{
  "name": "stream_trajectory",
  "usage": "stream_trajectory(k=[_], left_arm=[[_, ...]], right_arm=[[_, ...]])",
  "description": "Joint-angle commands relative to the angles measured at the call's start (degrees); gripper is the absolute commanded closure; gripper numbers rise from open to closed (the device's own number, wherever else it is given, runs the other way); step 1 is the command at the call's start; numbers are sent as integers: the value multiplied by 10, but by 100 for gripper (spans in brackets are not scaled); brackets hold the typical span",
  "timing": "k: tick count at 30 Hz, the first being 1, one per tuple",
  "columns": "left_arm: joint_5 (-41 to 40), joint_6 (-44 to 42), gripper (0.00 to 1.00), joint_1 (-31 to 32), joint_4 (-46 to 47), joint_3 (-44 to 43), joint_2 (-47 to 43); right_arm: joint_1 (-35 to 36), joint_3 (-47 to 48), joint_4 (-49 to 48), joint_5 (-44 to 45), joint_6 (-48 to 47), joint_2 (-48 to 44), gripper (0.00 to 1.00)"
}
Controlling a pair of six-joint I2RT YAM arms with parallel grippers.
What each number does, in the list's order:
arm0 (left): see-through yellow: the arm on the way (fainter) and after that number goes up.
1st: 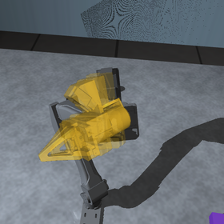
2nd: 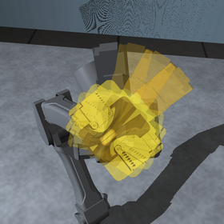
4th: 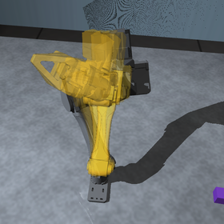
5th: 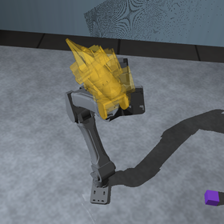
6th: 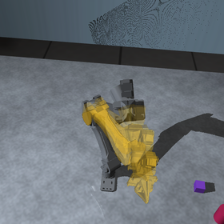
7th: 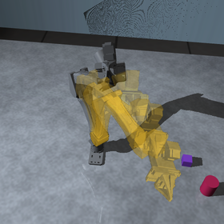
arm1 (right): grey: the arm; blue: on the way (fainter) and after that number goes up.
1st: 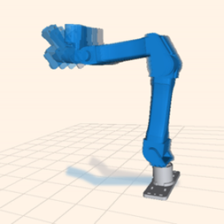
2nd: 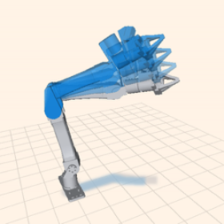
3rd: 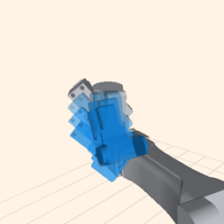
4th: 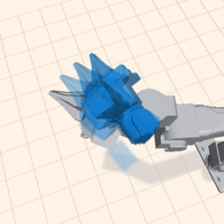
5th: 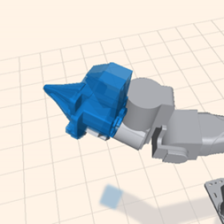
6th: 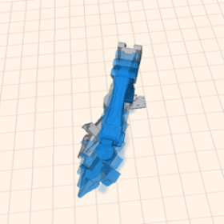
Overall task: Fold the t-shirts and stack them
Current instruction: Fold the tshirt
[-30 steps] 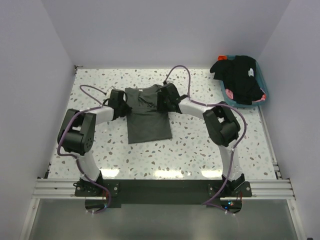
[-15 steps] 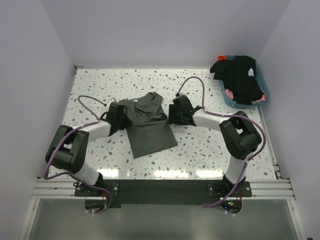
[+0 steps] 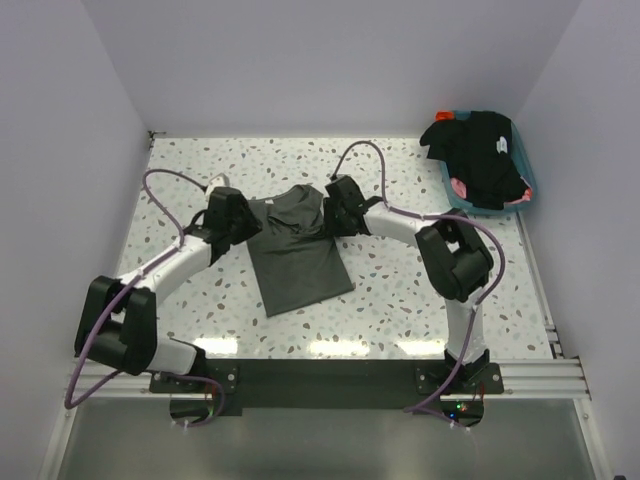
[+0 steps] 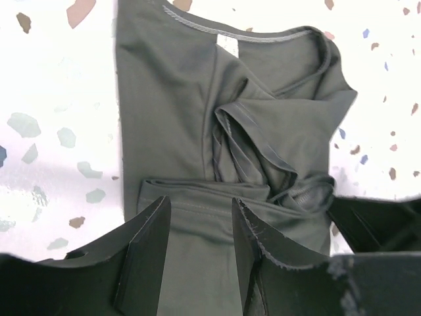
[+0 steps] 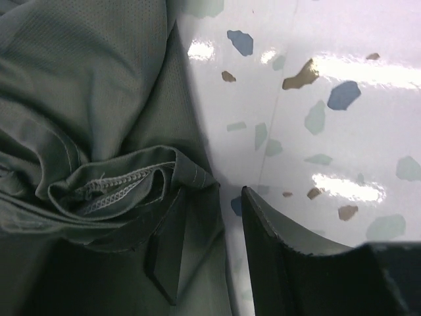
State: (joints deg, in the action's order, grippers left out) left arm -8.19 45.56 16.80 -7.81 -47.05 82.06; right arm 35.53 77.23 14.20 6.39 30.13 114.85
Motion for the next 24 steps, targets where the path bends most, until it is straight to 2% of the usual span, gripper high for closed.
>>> stream_trajectory(k=[1,5,12,22,24], left_arm=[[-3,-9,53,18,-25,24,-46],[-15,21,55,51,-33,94,-97],[-51,74,54,137,-42,170,-125],[-102,73,48,159,-65,146,-118],[-104,69,47,160,-68,138,-115]], right_arm=[[3,45,22,-5,-10,31,57],[2,89,46,12,-7,63,52],[3,130,84,38,5,93,39],[12,18,75,95,7,60,20],[11,-8,44,91,8,30,15]])
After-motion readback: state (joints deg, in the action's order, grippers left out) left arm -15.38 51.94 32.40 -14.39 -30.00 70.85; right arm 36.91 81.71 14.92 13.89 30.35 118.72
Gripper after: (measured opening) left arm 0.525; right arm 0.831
